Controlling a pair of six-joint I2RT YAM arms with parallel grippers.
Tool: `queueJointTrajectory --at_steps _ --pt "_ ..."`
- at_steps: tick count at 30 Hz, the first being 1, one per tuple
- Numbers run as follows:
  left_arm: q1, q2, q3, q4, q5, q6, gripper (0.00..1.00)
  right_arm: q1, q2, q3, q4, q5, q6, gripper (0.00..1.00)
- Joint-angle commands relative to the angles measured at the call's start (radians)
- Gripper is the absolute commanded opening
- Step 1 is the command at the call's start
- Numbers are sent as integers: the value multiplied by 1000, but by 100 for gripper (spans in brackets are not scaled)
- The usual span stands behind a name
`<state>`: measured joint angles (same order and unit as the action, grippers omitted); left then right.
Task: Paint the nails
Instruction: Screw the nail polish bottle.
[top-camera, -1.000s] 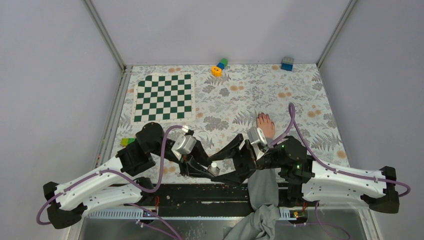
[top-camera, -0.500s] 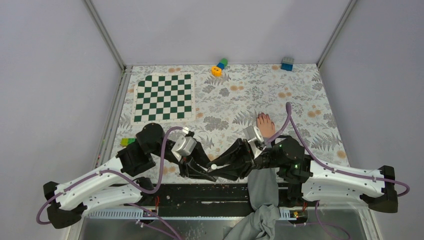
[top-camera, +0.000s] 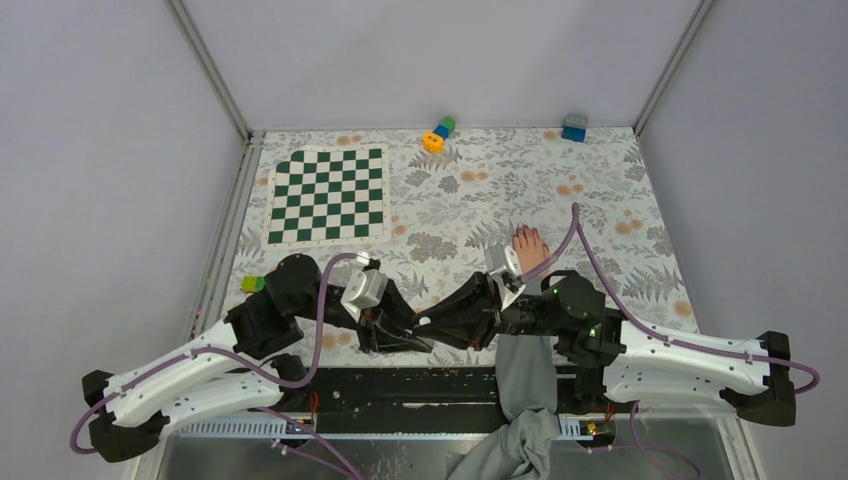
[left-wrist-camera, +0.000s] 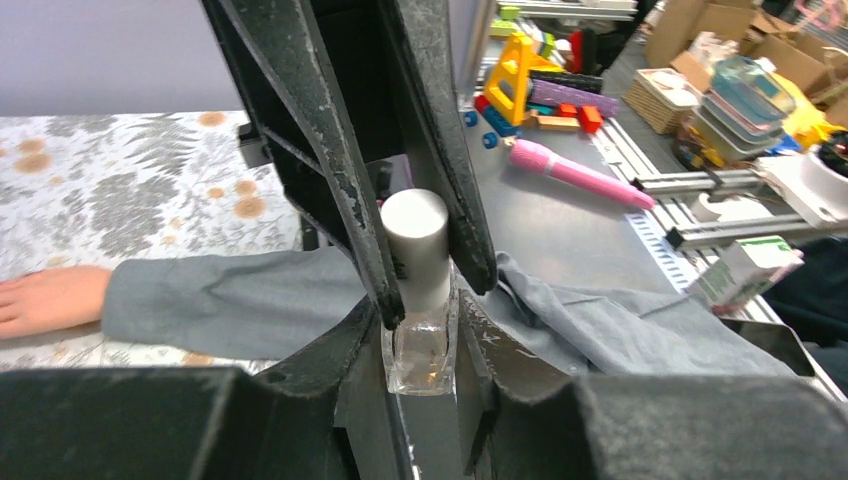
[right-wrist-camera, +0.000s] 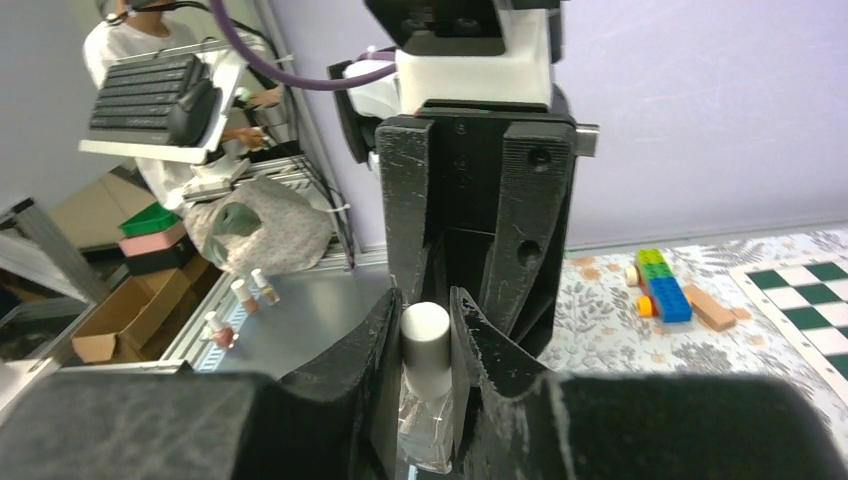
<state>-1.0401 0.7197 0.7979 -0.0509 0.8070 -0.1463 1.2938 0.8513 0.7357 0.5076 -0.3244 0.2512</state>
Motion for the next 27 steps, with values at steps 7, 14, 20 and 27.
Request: queueJointTrajectory --at_steps 7,14,20,27 --pt "9 -53 1 -6 -521 55 0 7 -22 67 -237 356 77 0" --pt "8 -58 2 -60 -785 39 0 7 18 117 -386 602 174 0" --pt "8 -51 12 -98 -904 46 0 8 128 212 -477 697 262 0" --pt "8 -20 24 -138 -1025 48 0 10 219 275 -502 797 339 0"
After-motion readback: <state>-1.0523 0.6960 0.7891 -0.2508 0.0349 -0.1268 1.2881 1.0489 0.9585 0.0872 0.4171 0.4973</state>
